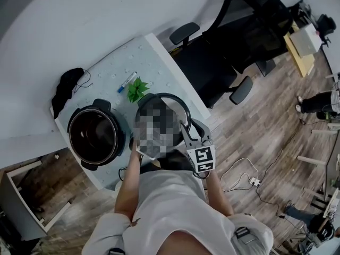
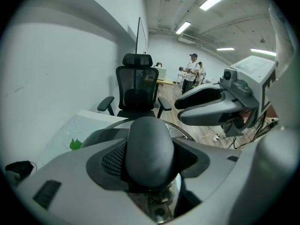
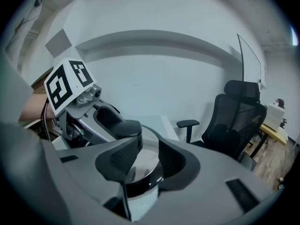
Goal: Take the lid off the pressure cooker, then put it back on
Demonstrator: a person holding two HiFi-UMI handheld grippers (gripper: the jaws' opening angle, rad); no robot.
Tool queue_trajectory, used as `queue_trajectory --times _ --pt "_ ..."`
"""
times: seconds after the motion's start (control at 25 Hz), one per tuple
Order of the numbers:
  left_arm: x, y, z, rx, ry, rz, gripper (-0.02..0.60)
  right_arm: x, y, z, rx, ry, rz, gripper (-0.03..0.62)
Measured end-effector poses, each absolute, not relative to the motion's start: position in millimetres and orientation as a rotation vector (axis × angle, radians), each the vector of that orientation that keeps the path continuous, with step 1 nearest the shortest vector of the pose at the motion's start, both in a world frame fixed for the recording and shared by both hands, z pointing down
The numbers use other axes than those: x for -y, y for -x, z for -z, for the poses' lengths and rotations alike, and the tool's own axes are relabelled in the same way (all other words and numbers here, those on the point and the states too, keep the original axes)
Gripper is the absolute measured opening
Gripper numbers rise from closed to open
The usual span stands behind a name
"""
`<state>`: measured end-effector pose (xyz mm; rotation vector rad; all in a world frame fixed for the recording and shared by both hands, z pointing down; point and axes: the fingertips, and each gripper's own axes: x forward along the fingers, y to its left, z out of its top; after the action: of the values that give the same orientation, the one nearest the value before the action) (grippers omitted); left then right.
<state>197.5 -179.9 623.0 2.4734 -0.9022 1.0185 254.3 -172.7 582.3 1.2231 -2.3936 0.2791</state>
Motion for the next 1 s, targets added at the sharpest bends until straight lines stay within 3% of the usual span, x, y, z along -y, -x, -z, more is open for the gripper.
queue_trajectory --times 1.0 --pt "185 -201 -717 1.018 -2.415 -1.017 0.278 177 -266 -657 2.316 -1.112 -0.372 0.138"
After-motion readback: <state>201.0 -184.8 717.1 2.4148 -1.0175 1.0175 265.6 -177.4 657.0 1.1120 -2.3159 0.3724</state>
